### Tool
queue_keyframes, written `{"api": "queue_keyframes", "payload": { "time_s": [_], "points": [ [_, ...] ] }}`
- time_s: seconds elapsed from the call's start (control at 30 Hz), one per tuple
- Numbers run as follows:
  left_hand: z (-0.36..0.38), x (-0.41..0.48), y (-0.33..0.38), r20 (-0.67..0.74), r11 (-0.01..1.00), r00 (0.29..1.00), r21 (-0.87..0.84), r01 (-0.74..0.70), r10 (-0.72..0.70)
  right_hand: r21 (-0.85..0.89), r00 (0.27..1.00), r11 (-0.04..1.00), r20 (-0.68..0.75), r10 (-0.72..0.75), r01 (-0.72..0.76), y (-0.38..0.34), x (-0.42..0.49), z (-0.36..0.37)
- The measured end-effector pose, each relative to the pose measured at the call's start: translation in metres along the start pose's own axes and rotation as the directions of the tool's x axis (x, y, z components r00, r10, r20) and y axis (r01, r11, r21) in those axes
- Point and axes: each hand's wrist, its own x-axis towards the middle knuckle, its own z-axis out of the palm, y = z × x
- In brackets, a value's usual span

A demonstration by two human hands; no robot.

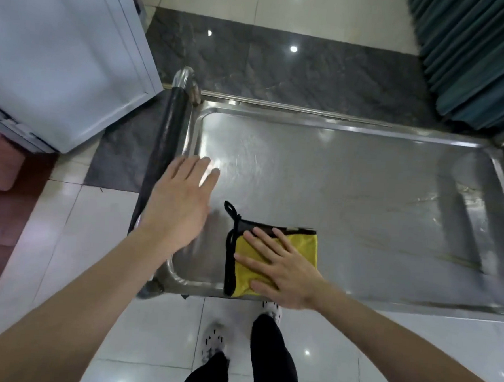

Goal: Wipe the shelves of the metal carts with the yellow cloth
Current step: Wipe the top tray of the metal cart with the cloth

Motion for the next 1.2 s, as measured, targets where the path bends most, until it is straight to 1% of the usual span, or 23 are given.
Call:
{"api": "queue_keyframes", "payload": {
  "time_s": [0.07, 0.13, 0.2, 0.27, 0.33, 0.37, 0.4, 0.43, 0.5, 0.57, 0.6, 0.63, 0.7, 0.77, 0.8, 0.83, 0.9, 0.93, 1.0, 1.03, 1.1, 1.13, 1.2],
  "points": [
    [0.008, 0.018, 0.013, 0.198, 0.998, 0.980, -0.061, 0.016, -0.003, 0.015, 0.999, 0.999, 0.003, -0.049, 0.049, 0.031, 0.016, -0.007],
    [0.020, 0.040, 0.018, 0.347, 0.996, 0.937, -0.058, 0.061, -0.037, -0.010, 0.998, 1.000, -0.058, -0.025, 0.025, 0.083, 0.046, -0.018],
    [0.028, 0.059, 0.021, 0.421, 0.993, 0.904, -0.049, 0.103, -0.073, -0.022, 0.987, 0.995, -0.124, 0.097, -0.101, 0.142, 0.085, -0.036],
    [0.033, 0.075, 0.024, 0.459, 0.986, 0.881, -0.055, 0.158, -0.115, -0.014, 0.967, 0.976, -0.138, 0.212, -0.216, 0.178, 0.115, -0.050],
    [0.036, 0.088, 0.027, 0.494, 0.975, 0.857, -0.077, 0.210, -0.145, 0.007, 0.964, 0.975, -0.152, 0.219, -0.221, 0.177, 0.118, -0.048],
    [0.037, 0.093, 0.028, 0.515, 0.969, 0.844, -0.092, 0.230, -0.151, 0.005, 0.967, 0.981, -0.165, 0.192, -0.194, 0.164, 0.106, -0.042],
    [0.038, 0.096, 0.029, 0.530, 0.964, 0.833, -0.098, 0.247, -0.160, -0.001, 0.976, 0.990, -0.169, 0.140, -0.142, 0.147, 0.089, -0.036],
    [0.038, 0.098, 0.029, 0.537, 0.961, 0.827, -0.098, 0.258, -0.167, 0.001, 0.987, 0.997, -0.143, 0.071, -0.071, 0.131, 0.070, -0.028],
    [0.038, 0.101, 0.030, 0.545, 0.959, 0.820, -0.092, 0.269, -0.178, -0.002, 0.995, 0.996, -0.054, -0.084, 0.084, 0.110, 0.038, -0.019],
    [0.034, 0.102, 0.032, 0.554, 0.956, 0.812, -0.092, 0.280, -0.184, 0.013, 0.976, 0.976, 0.000, -0.216, 0.216, 0.123, 0.038, -0.021],
    [0.033, 0.103, 0.034, 0.558, 0.956, 0.810, -0.091, 0.278, -0.183, 0.015, 0.968, 0.968, -0.014, -0.251, 0.251, 0.142, 0.053, -0.025],
    [0.032, 0.104, 0.034, 0.558, 0.958, 0.809, -0.083, 0.273, -0.182, 0.006, 0.970, 0.971, -0.054, -0.237, 0.238, 0.165, 0.075, -0.033],
    [0.033, 0.104, 0.034, 0.549, 0.961, 0.814, -0.069, 0.268, -0.188, -0.007, 0.985, 0.996, -0.152, -0.086, 0.086, 0.217, 0.131, -0.055],
    [0.034, 0.104, 0.035, 0.541, 0.959, 0.817, -0.067, 0.276, -0.198, -0.031, 0.980, 0.997, -0.190, 0.062, -0.069, 0.254, 0.174, -0.075],
    [0.034, 0.103, 0.036, 0.539, 0.958, 0.817, -0.066, 0.281, -0.202, -0.045, 0.974, 0.993, -0.206, 0.095, -0.107, 0.258, 0.183, -0.078],
    [0.033, 0.103, 0.035, 0.542, 0.958, 0.817, -0.069, 0.279, -0.199, -0.030, 0.974, 0.994, -0.206, 0.099, -0.107, 0.253, 0.184, -0.075],
    [0.030, 0.102, 0.035, 0.557, 0.958, 0.810, -0.079, 0.275, -0.186, -0.002, 0.973, 0.997, -0.222, 0.071, -0.074, 0.216, 0.156, -0.060],
    [0.028, 0.102, 0.035, 0.564, 0.957, 0.805, -0.080, 0.277, -0.186, 0.006, 0.977, 1.000, -0.212, 0.027, -0.026, 0.190, 0.130, -0.049],
    [0.025, 0.104, 0.036, 0.576, 0.954, 0.796, -0.086, 0.287, -0.188, 0.013, 0.983, 0.993, -0.145, -0.110, 0.114, 0.145, 0.078, -0.027],
    [0.024, 0.105, 0.036, 0.580, 0.952, 0.792, -0.086, 0.294, -0.193, 0.010, 0.979, 0.985, -0.114, -0.171, 0.173, 0.136, 0.061, -0.021],
    [0.023, 0.105, 0.037, 0.579, 0.953, 0.792, -0.080, 0.292, -0.194, 0.027, 0.967, 0.969, -0.072, -0.245, 0.247, 0.153, 0.056, -0.022],
    [0.023, 0.105, 0.038, 0.574, 0.954, 0.794, -0.071, 0.292, -0.201, 0.031, 0.971, 0.974, -0.094, -0.220, 0.224, 0.176, 0.067, -0.027],
    [0.024, 0.105, 0.039, 0.568, 0.953, 0.795, -0.061, 0.298, -0.212, 0.038, 0.985, 0.998, -0.165, -0.052, 0.059, 0.235, 0.097, -0.046]
  ]
}}
